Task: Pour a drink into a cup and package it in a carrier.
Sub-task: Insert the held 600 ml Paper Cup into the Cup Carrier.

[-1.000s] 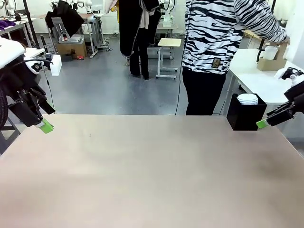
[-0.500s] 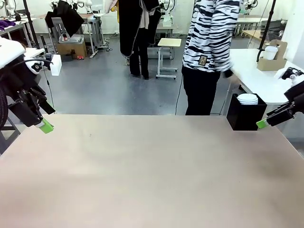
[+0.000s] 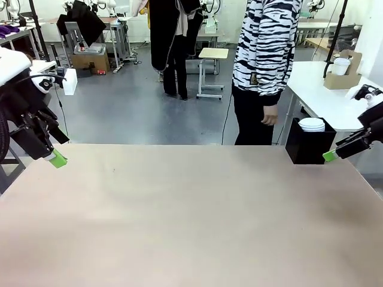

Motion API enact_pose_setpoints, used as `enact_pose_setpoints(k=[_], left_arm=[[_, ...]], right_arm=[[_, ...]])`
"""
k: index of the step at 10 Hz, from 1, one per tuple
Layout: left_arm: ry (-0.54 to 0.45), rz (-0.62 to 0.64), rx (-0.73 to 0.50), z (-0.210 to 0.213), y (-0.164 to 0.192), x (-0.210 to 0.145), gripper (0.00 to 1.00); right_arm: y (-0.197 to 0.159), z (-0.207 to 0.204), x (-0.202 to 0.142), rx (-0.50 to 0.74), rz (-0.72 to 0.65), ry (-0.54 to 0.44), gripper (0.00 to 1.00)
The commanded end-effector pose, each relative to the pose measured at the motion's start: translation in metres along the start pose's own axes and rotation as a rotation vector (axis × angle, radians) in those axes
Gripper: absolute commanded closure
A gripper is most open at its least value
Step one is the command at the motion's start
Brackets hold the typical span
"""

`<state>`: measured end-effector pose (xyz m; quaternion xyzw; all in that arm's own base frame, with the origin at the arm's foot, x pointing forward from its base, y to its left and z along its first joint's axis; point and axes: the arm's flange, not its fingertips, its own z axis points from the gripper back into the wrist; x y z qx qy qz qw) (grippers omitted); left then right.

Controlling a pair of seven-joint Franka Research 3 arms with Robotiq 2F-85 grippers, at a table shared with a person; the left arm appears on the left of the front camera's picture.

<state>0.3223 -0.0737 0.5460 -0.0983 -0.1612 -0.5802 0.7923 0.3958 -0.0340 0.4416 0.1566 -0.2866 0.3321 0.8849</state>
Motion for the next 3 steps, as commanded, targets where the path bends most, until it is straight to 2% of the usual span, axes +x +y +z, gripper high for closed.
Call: enact_pose_setpoints(k=[1, 3], left_arm=[[-0.009, 0.011, -0.01, 0.0013, -0.0013, 0.0003, 0.0], [-0.009, 0.011, -0.01, 0.0013, -0.0013, 0.0003, 0.0]], right_arm=[[-0.0002, 0.0002, 0.0001, -0.016, -0.007, 0.011, 0.0], [-0.0002, 0.0002, 0.0001, -0.016, -0.007, 0.011, 0.0]])
